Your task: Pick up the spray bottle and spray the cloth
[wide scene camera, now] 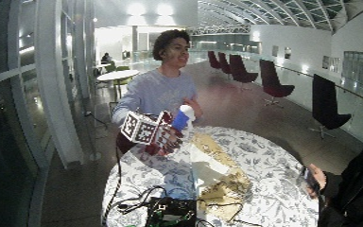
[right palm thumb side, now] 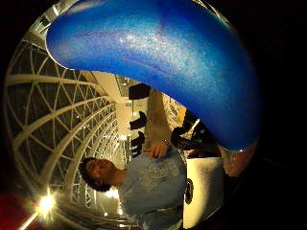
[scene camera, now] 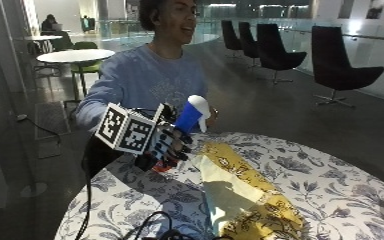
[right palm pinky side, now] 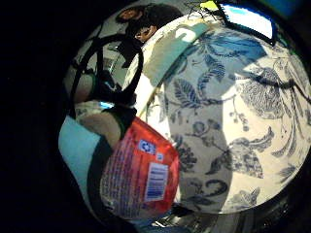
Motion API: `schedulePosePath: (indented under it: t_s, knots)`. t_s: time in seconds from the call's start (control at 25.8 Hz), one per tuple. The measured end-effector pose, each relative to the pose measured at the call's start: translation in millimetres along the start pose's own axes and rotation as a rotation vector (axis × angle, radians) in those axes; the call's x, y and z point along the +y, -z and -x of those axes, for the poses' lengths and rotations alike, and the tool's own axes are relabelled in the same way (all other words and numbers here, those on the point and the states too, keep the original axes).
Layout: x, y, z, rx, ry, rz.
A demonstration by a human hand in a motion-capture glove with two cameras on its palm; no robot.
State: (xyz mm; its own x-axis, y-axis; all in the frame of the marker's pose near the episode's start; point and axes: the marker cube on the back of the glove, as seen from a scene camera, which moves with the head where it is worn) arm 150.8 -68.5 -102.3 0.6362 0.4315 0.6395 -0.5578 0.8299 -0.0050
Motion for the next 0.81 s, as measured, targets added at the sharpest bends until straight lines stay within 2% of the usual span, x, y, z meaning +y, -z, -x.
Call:
schedulePosePath:
  t_s: [0.81]
  knots:
    - [-9.9, -25.3, 13.8, 0.026, -0.027, 0.059]
